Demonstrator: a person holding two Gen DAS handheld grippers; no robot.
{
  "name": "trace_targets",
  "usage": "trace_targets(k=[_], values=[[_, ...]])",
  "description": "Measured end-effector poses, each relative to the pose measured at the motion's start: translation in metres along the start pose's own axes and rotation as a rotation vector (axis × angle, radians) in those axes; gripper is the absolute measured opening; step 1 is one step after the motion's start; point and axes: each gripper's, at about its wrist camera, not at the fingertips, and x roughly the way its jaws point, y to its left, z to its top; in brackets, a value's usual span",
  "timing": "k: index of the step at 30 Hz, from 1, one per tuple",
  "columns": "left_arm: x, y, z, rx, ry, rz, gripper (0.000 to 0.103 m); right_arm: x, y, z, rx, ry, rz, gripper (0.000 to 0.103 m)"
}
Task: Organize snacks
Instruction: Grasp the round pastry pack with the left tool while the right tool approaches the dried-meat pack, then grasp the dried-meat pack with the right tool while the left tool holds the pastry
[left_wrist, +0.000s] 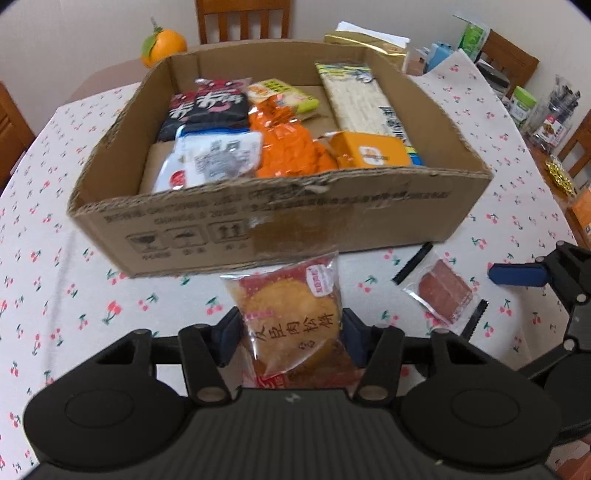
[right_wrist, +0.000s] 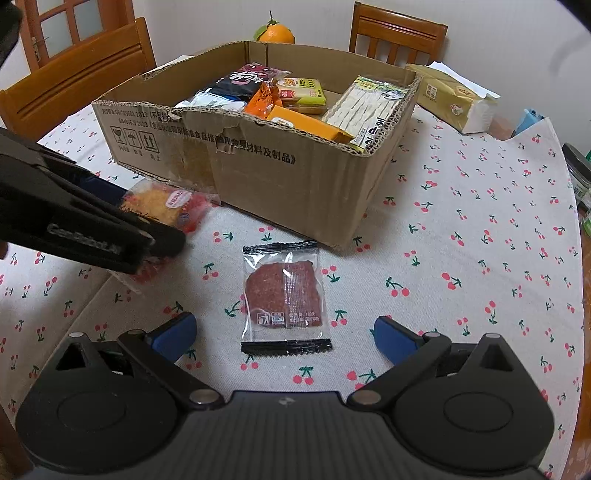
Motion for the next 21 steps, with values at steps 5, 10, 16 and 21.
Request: trace_targets(k=[5, 10, 16, 21], values=[[-0.006, 0.021, -0.008, 0.018, 0.012, 0.021, 0.056, 0.006, 0.005, 0.009, -0.025, 0.005, 0.016, 0.103], [-0.011, 0.037, -0.012, 0.011, 0.012, 0.05, 0.067, 0.005, 0.011, 0.016, -0.038, -0.003, 0.03, 0.089], [-0.01, 0.04, -0.013, 0.0, 0.001, 0.061, 0.076, -0.001, 0.018, 0.02, -0.031, 0.004, 0.019, 0.064], [-0.005, 0.038, -0.014, -0.015, 0.017, 0.046, 0.075, 0.003, 0.014, 0.023, 0.013, 0.001, -0.009, 0.064]])
